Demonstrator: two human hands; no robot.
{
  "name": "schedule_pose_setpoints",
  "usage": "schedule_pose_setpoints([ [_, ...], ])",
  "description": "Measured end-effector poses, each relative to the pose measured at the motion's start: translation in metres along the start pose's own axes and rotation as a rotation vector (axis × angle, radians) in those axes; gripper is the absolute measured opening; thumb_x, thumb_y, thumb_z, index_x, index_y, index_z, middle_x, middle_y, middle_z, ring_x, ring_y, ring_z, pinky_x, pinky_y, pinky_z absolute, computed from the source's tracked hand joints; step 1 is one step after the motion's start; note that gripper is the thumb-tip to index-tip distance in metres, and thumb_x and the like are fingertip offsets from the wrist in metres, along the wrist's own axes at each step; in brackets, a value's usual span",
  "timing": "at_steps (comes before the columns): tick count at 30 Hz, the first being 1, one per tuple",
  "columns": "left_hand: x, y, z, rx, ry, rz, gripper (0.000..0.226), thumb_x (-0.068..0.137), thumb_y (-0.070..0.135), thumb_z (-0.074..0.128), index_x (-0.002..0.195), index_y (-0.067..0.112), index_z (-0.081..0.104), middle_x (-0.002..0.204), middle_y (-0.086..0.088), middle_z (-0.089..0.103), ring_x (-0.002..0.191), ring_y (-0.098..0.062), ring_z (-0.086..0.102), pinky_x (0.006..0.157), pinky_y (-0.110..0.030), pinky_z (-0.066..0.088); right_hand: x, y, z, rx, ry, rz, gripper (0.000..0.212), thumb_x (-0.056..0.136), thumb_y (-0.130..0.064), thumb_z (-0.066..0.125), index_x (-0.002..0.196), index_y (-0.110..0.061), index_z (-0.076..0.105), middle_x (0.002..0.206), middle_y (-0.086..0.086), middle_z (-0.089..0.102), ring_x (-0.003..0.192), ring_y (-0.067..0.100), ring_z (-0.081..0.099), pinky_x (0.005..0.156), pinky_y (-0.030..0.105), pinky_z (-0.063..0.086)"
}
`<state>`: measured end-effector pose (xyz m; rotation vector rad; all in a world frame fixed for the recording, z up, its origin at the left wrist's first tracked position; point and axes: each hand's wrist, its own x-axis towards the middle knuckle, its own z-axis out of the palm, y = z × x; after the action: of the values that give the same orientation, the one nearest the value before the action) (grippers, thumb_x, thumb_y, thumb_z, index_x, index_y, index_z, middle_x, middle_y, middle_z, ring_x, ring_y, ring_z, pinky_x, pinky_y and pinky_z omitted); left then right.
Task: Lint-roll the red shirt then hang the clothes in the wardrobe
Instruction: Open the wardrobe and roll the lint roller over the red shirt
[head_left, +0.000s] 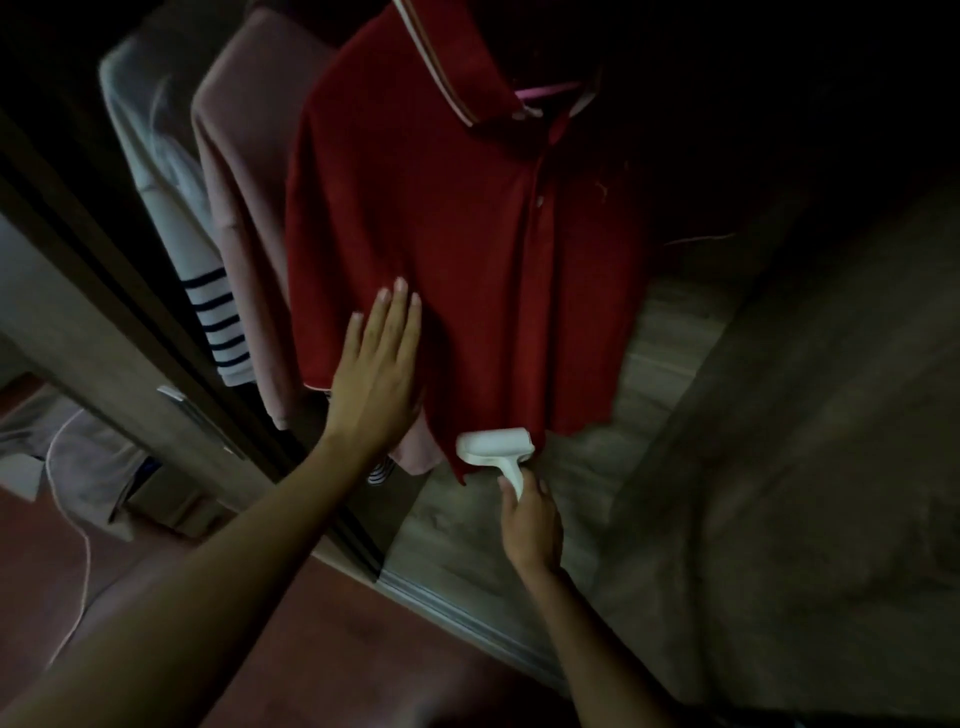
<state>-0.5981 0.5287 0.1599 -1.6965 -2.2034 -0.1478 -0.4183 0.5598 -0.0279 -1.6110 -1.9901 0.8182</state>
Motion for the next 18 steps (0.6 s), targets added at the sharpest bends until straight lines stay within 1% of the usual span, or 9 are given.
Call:
schedule_pose_setpoints([
  [2,-0.018,0.005,0.018,-0.023,-0.038,0.002,0.086,0.083,0.026,0.063,0.150,0.002,0.014,0.158,-0.018,0.011,0.146,-0.032,0.013,0.116,-0.048,0.016,-0.009,0.001,-0.009,-0.003,0.020,-0.021,0.043,0.098,-0.042,0.041,0.132,-0.016,0.051,0.117,0.004,0.062,0.100,0.020,0.062,0.072,0.027,0.045],
  [4,-0.037,0.010,0.034,-0.072,-0.072,0.009,0.077,0.087,0.029,0.056,0.149,0.001,0.019,0.157,-0.018,0.015,0.145,-0.032,0.018,0.115,-0.048,0.019,-0.021,0.001,-0.020,-0.006,0.041,-0.041,0.044,0.099,-0.042,0.041,0.133,-0.016,0.050,0.118,0.004,0.061,0.101,0.020,0.062,0.075,0.028,0.047],
  [7,-0.062,0.019,0.049,-0.169,-0.092,0.019,0.064,0.093,0.033,0.035,0.148,0.001,0.022,0.156,-0.017,0.019,0.144,-0.032,0.021,0.114,-0.050,0.025,-0.040,0.003,-0.036,-0.025,0.094,-0.064,0.041,0.098,-0.041,0.043,0.127,-0.015,0.054,0.112,0.004,0.062,0.096,0.020,0.064,0.074,0.027,0.047],
  [8,-0.068,0.021,0.052,-0.209,-0.105,0.024,0.063,0.094,0.034,0.031,0.148,0.001,0.023,0.156,-0.017,0.019,0.144,-0.032,0.021,0.114,-0.050,0.026,-0.047,0.003,-0.040,-0.031,0.114,-0.061,0.040,0.098,-0.041,0.044,0.126,-0.015,0.055,0.110,0.003,0.063,0.094,0.019,0.064,0.073,0.028,0.048],
  [11,-0.081,0.029,0.053,-0.331,-0.135,0.010,0.062,0.095,0.036,0.028,0.147,0.002,0.026,0.156,-0.017,0.021,0.143,-0.032,0.022,0.113,-0.051,0.025,-0.072,0.001,-0.050,-0.068,0.167,-0.033,0.039,0.097,-0.042,0.045,0.125,-0.018,0.056,0.108,0.001,0.062,0.091,0.017,0.063,0.072,0.029,0.049],
  [14,-0.092,0.033,0.048,-0.424,-0.159,0.007,0.064,0.095,0.041,0.025,0.146,0.002,0.029,0.155,-0.018,0.023,0.143,-0.034,0.023,0.113,-0.052,0.024,-0.102,-0.007,-0.054,-0.079,0.254,-0.016,0.042,0.096,-0.043,0.043,0.125,-0.017,0.056,0.110,0.002,0.062,0.095,0.019,0.062,0.073,0.027,0.046],
  [18,-0.111,0.035,0.039,-0.489,-0.172,0.124,0.067,0.094,0.046,0.022,0.146,0.004,0.030,0.155,-0.018,0.022,0.143,-0.035,0.021,0.114,-0.051,0.021,-0.148,-0.019,-0.050,-0.057,0.408,0.019,0.055,0.093,-0.055,0.031,0.124,-0.017,0.057,0.104,0.001,0.062,0.093,0.016,0.062,0.071,0.023,0.043],
])
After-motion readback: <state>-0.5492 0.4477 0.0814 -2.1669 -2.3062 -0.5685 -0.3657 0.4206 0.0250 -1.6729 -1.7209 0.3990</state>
